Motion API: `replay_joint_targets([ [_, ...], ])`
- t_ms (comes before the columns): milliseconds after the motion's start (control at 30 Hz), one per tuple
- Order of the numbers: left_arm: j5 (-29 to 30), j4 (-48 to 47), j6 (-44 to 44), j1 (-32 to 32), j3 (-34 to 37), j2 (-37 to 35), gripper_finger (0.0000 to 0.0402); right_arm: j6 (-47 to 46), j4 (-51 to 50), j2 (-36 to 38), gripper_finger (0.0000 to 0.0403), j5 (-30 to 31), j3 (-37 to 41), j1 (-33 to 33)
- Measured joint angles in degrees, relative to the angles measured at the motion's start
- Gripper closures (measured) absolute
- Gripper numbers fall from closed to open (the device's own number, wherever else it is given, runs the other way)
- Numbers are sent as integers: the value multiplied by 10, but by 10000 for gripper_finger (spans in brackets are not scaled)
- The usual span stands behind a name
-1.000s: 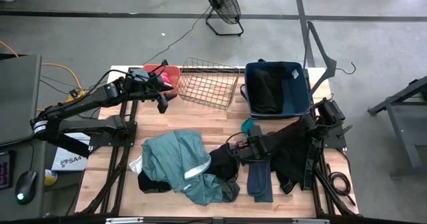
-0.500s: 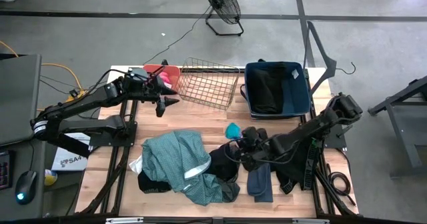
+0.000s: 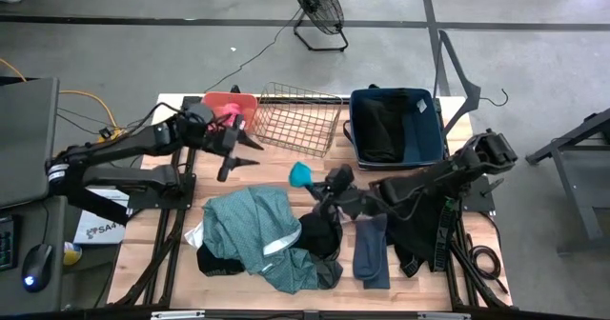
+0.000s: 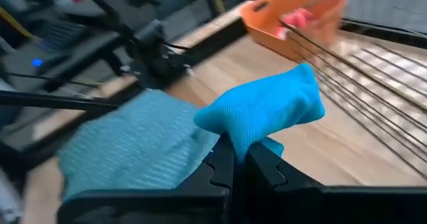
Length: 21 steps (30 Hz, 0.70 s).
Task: Pick & Place Cloths
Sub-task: Put the blue sock into the orange bin
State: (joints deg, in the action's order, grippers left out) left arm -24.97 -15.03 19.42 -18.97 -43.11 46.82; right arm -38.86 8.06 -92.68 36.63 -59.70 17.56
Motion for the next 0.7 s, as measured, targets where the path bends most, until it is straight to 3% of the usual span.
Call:
replay_joint_targets([
  [300,31,76,118,84,0,55,211,32,66,0,398,-124,0,-44],
  [700,57,154,165,148,0,151,211,57,93,0,398,-185,0,-50],
])
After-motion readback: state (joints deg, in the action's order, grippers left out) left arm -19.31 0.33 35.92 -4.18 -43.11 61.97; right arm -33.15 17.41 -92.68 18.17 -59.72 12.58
